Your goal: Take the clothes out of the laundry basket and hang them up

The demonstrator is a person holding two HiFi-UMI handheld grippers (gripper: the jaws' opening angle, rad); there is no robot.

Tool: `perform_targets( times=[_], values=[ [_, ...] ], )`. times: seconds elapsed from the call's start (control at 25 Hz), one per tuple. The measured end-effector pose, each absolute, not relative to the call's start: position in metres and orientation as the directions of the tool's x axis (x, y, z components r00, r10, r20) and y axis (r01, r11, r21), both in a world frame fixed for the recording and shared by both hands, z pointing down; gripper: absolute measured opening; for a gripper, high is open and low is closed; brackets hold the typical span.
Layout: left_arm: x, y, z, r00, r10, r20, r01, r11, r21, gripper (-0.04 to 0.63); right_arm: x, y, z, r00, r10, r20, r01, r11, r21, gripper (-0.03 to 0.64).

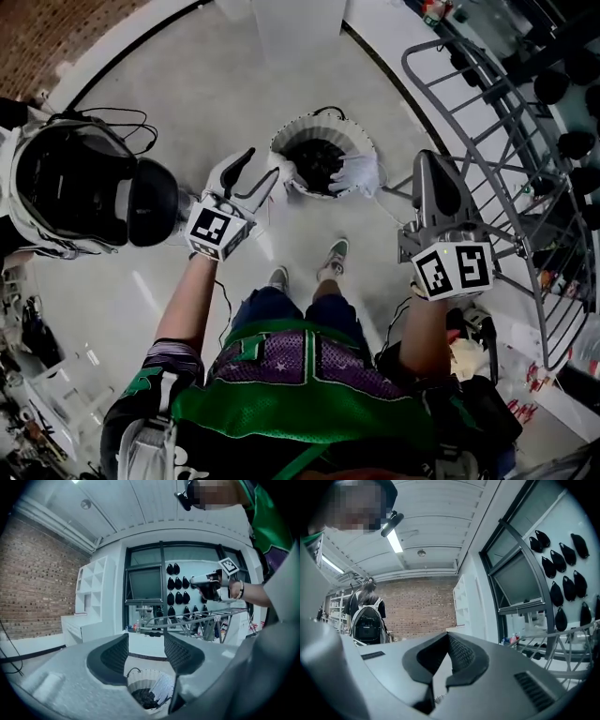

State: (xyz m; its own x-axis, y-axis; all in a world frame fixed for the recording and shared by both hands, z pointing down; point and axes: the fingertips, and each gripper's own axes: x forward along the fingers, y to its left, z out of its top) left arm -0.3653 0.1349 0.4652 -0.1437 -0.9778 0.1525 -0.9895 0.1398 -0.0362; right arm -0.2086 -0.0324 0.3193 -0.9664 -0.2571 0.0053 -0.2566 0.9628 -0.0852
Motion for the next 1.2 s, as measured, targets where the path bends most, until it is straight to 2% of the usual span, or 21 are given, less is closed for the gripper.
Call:
perform_targets(
  times=[0.24, 0.72, 1.2],
  values=[
    [-0.385, 0.125, 0.534, -0.117, -0.97, 0.214, -0.993, 0.112, -0.035, 0.232, -0.228, -0.051, 0.361, -0.956, -0.292, 0.039, -0.294, 0.951, -0.093, 0.0],
    [-0.404, 0.117, 0.748, -0.064, -0.937, 0.344, -0.997, 0.071, 0.006, 0.232, -0.23, -0.046, 0.505, -0.933, -0.341, 0.111, -0.353, 0.928, -0.119, 0.0],
    [-0.437, 0.11, 0.938, -0.047, -0.89, 0.453, -0.996, 0.076, 0.044, 0.232, -0.248, -0.043, 0.626, -0.938, -0.311, 0.153, -0.331, 0.934, -0.134, 0.0]
  ],
)
